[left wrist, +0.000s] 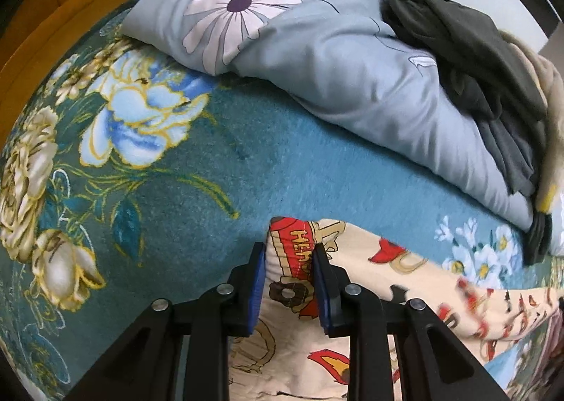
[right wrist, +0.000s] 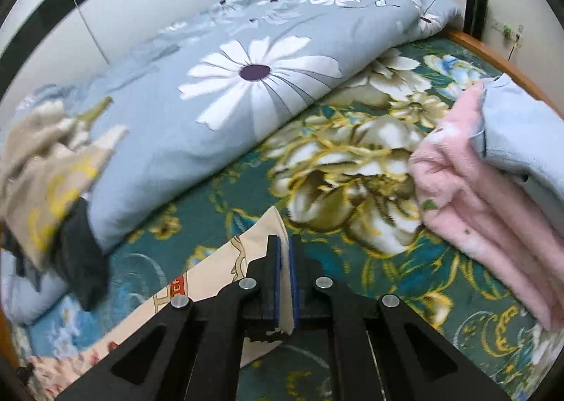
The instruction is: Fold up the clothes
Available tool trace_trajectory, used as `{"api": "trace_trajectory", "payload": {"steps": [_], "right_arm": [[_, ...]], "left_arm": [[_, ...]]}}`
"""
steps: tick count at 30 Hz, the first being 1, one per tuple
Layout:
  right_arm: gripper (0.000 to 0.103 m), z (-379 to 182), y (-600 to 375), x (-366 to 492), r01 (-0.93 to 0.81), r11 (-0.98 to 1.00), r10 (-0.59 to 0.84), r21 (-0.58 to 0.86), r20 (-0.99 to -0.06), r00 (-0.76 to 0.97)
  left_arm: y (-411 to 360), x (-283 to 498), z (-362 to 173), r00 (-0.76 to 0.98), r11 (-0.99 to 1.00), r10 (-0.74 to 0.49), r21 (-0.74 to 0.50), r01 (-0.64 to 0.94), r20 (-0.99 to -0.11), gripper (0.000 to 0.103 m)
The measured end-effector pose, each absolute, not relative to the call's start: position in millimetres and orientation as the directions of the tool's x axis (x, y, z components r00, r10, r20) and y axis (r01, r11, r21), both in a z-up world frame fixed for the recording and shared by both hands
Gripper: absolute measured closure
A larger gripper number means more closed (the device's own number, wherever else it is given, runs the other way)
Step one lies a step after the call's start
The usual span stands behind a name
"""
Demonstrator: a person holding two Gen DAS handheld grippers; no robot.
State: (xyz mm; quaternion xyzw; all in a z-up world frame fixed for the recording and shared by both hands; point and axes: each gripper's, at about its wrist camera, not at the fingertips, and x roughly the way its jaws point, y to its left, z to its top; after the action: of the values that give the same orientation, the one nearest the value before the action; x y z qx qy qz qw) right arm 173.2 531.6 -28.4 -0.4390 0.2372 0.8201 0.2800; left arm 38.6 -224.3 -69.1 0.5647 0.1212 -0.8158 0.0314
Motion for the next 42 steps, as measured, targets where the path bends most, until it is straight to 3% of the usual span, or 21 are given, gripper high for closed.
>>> {"api": "trace_trajectory", "payload": {"steps": [8, 12, 15, 20, 23, 31, 42], "right_arm": [[0.098, -53, 534, 166, -0.727, -0.671, 0.242, 0.145, -0.884, -0.399], [0.097, -36, 534, 172, -0.733, -0.661, 0.248, 0.158, -0.877, -0.412], [0.079, -21, 534, 177, -0.736, -0.656, 0.254, 0.168, -0.869, -0.424], [0.077, 22, 525, 227, -0.75, -0.618, 0.267, 0.237, -0.834, -0.483], [0.064, 28, 507, 281, -0.766, -0.568, 0.255, 0.3, -0.822, -0.51], [0.064, -11, 446, 409, -0.815, -0.453, 0.177, 0.362, -0.859, -0.48], [0.064, -72, 405, 508, -0.869, -0.235, 0.084, 0.436, -0.882, -0.464]], "left_arm": [[-208, 15, -66, -0.345, -0.961, 0.081, -0.166, 0.222, -0.935, 0.076], [-209, 9, -79, -0.298, -0.949, 0.097, -0.179, 0.259, -0.95, 0.075], [-211, 8, -74, -0.291, -0.946, 0.128, -0.205, 0.252, -0.948, 0.073], [-229, 20, -51, -0.305, -0.927, 0.217, -0.293, 0.232, -0.927, 0.062], [-251, 39, -41, -0.323, -0.913, 0.24, -0.326, 0.245, -0.915, 0.049], [-309, 133, -61, -0.258, -0.849, 0.349, -0.421, 0.32, -0.901, 0.048], [-289, 205, -91, -0.166, -0.825, 0.431, -0.461, 0.326, -0.887, 0.05]]}}
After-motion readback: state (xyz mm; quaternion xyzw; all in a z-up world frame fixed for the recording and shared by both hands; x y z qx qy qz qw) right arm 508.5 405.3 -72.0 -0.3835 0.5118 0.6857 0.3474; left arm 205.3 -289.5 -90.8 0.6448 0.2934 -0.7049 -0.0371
